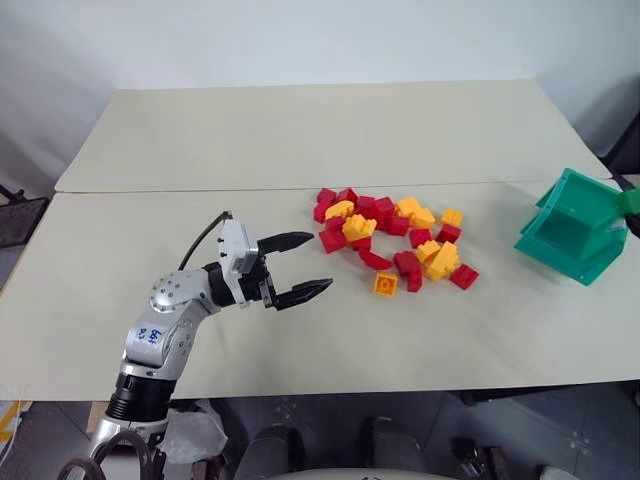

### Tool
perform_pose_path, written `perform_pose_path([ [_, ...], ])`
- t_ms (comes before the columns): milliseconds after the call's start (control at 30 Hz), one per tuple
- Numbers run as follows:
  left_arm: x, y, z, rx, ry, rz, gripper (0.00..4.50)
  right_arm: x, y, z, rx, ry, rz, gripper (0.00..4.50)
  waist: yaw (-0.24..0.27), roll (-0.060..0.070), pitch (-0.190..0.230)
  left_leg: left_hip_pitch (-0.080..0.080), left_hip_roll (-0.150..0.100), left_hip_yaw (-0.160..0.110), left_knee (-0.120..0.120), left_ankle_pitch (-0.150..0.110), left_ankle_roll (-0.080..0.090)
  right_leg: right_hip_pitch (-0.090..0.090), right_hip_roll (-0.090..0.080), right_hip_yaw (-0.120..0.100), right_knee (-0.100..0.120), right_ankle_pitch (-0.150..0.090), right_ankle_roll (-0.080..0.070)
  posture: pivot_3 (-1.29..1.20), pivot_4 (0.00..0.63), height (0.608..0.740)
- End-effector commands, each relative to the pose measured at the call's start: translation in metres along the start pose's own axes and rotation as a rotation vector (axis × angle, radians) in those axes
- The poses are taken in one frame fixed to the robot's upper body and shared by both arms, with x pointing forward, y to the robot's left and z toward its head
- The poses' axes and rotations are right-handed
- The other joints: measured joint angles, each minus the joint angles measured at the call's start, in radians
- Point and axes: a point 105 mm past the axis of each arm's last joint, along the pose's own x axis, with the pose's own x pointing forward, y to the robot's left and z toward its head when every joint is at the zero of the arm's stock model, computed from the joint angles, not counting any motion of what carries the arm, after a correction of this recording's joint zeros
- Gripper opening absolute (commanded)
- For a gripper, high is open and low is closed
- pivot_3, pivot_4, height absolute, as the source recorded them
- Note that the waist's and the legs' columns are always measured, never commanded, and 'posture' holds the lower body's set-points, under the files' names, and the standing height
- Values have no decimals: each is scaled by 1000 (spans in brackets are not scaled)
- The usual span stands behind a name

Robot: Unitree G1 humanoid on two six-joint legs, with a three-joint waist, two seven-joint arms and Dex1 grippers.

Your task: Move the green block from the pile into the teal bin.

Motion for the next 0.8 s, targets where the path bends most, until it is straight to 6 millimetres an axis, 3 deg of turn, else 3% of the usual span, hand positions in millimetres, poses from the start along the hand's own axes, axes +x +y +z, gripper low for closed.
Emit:
perform_pose_path([
  [33,-7,3,6,34,-8,16,4500,-1,-5,10,-23,-14,-11,2400,7,0,0,0,0,-1,0,0,0,0,0,0,0,0,0,0,150,740],
  [233,-25,2,0,3,35,54,4500,1,-3,21,-53,-74,1,4381,18,0,0,-1,0,-6,0,0,0,0,0,0,-1,0,0,0,150,740],
  [333,-37,3,-4,23,69,84,4500,0,11,35,-87,-168,95,4481,19,0,0,-1,0,-7,0,0,0,0,0,0,-1,0,0,0,150,740],
  [433,-56,9,-7,53,108,167,4500,-15,62,64,-104,-398,431,4481,17,0,0,-1,0,-8,0,0,0,0,0,0,-1,0,0,0,150,740],
  [500,-69,13,-9,67,136,224,4500,-25,88,68,-95,-446,575,4481,16,0,0,0,1,-9,-1,0,-1,0,2,-1,-1,0,0,0,150,740],
  [667,-100,15,-14,100,216,331,4500,-51,152,60,-114,-475,832,4481,24,0,0,0,1,-11,0,-1,-1,0,0,-2,2,0,1,0,150,740],
  [800,-121,12,-15,113,252,414,4500,-90,213,42,-127,-480,1106,4481,37,0,0,0,0,-12,0,-1,0,0,0,-2,1,0,1,0,150,740],
])
